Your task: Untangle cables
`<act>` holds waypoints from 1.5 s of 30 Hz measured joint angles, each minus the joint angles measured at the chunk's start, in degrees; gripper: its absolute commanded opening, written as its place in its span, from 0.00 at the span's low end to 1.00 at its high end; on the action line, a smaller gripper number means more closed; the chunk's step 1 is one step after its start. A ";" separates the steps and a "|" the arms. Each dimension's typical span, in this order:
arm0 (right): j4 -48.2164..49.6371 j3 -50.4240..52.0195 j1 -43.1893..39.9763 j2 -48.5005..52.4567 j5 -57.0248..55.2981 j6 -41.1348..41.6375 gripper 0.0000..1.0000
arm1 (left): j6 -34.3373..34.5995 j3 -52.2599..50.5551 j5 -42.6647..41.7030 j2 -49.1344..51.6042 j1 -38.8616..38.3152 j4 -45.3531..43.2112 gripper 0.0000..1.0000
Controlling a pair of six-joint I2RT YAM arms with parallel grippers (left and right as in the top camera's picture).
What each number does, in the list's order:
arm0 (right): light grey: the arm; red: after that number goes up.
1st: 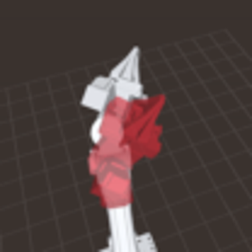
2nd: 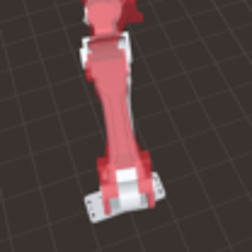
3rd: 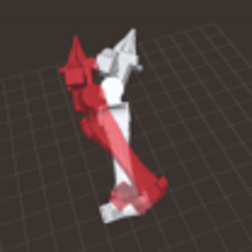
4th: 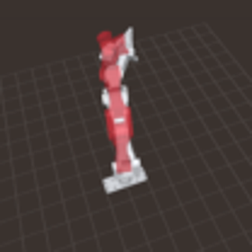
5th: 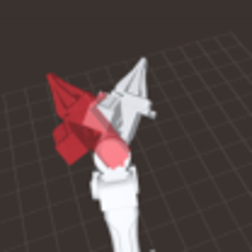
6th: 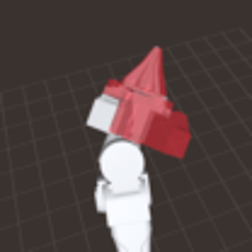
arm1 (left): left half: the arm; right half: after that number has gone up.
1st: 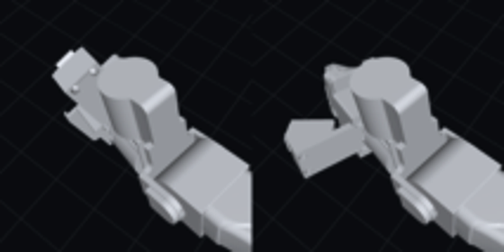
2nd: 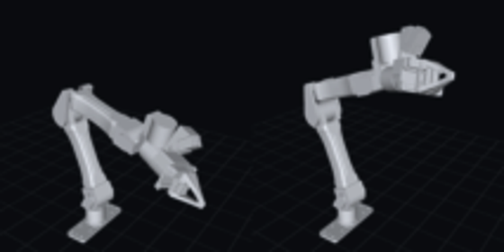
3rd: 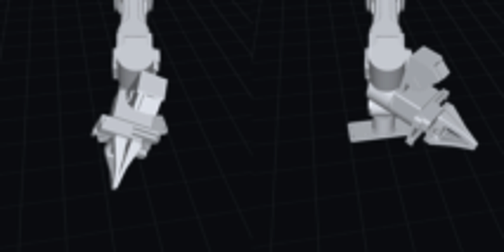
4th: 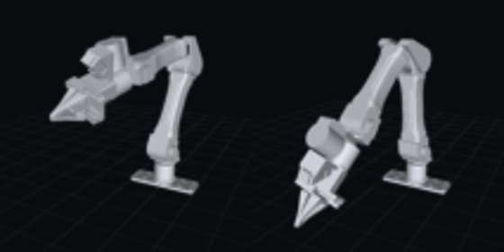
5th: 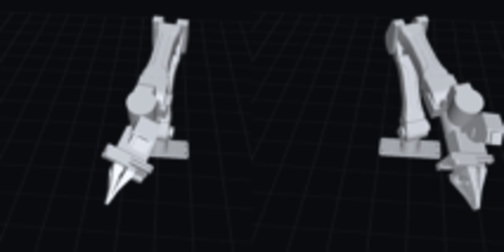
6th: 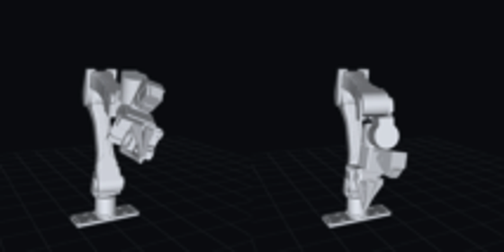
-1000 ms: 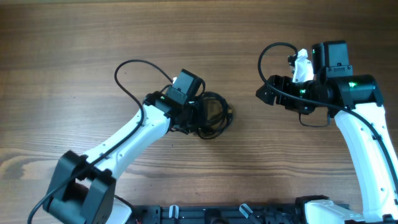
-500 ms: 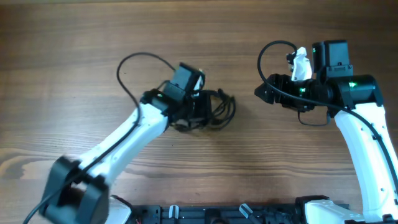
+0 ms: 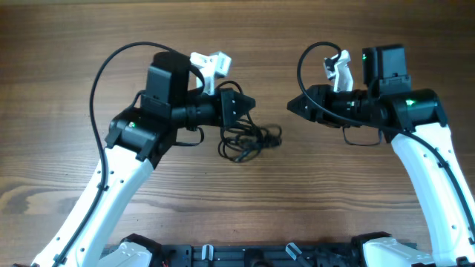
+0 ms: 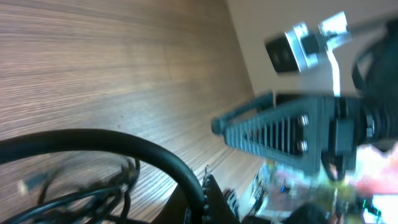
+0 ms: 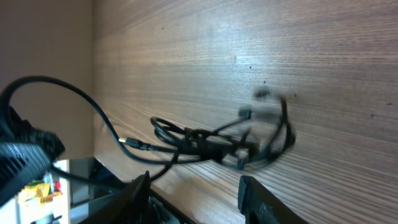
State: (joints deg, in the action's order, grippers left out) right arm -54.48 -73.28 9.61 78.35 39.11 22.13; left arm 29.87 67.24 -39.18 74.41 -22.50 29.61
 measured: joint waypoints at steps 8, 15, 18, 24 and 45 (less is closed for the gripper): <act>7.10 2.82 3.34 3.63 -3.61 4.68 0.38 | 7.85 0.02 1.84 0.42 1.57 1.90 0.04; 8.22 2.93 4.26 9.44 -3.85 8.57 0.34 | 12.52 0.02 3.61 0.72 1.57 1.20 0.04; 7.50 3.08 5.38 11.82 -3.82 8.96 0.38 | 13.99 0.00 7.87 0.72 1.57 1.25 0.04; 10.60 3.45 5.62 14.34 -2.97 5.68 0.51 | 15.58 0.00 16.61 0.81 1.57 1.40 0.04; 21.09 6.73 10.56 14.36 -2.71 -19.69 0.47 | 17.90 0.00 -10.43 1.18 6.32 -1.84 0.04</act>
State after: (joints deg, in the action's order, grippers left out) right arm -33.39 -66.54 20.16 92.71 36.40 2.44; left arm 47.77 67.24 -49.60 75.59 -16.19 27.77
